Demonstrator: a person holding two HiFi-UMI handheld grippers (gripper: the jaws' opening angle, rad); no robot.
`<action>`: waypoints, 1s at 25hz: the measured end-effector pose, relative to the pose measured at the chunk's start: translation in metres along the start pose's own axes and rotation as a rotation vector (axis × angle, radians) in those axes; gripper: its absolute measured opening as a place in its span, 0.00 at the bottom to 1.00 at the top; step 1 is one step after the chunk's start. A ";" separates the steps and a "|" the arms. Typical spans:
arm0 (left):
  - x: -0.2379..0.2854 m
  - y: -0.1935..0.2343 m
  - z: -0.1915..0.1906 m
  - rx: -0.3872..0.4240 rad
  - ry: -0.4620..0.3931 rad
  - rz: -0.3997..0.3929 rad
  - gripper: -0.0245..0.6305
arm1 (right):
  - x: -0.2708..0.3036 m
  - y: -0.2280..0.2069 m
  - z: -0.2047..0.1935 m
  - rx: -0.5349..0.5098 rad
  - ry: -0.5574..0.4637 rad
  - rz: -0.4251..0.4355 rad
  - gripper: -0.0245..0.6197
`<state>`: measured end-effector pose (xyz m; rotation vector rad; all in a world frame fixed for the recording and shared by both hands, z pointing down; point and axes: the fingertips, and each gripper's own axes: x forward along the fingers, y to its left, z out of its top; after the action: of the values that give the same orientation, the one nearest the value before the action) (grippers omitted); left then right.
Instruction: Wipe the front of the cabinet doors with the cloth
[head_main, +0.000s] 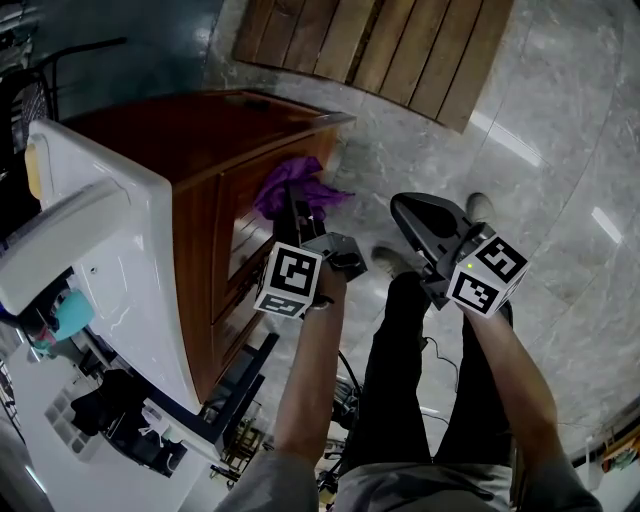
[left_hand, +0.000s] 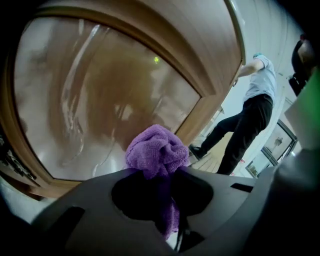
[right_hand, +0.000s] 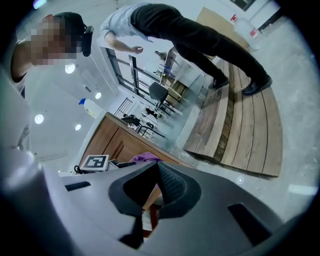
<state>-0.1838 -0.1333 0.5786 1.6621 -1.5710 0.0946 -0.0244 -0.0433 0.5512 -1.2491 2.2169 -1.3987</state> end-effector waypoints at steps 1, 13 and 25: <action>0.001 -0.002 0.000 0.000 0.000 -0.003 0.14 | -0.001 0.000 0.000 0.001 -0.001 -0.001 0.05; 0.007 -0.016 0.000 -0.001 -0.002 -0.033 0.14 | -0.007 -0.003 0.003 0.007 -0.011 -0.005 0.05; -0.012 -0.062 -0.006 0.045 0.012 -0.173 0.14 | -0.013 0.006 0.001 0.002 -0.014 0.005 0.05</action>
<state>-0.1308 -0.1281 0.5445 1.8220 -1.4190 0.0497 -0.0191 -0.0333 0.5425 -1.2477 2.2072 -1.3864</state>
